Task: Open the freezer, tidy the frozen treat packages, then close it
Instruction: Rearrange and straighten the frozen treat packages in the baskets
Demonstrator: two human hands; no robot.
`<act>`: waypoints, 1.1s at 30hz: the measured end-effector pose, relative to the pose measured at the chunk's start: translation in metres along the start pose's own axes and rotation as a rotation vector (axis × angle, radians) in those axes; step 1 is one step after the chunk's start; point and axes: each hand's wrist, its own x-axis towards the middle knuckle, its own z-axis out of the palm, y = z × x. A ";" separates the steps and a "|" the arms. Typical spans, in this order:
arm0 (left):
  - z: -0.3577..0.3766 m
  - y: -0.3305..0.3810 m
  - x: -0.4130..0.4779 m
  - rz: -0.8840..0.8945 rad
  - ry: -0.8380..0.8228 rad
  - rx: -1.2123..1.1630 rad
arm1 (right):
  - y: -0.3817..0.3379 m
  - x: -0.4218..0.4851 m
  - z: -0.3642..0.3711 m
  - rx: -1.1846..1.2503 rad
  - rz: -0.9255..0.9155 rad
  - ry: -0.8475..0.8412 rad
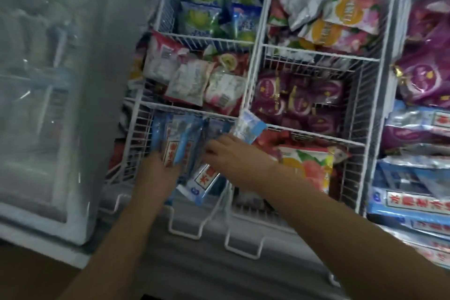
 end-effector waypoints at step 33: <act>0.107 0.181 -0.010 1.216 -0.040 0.161 | 0.096 -0.172 0.007 0.046 0.793 0.390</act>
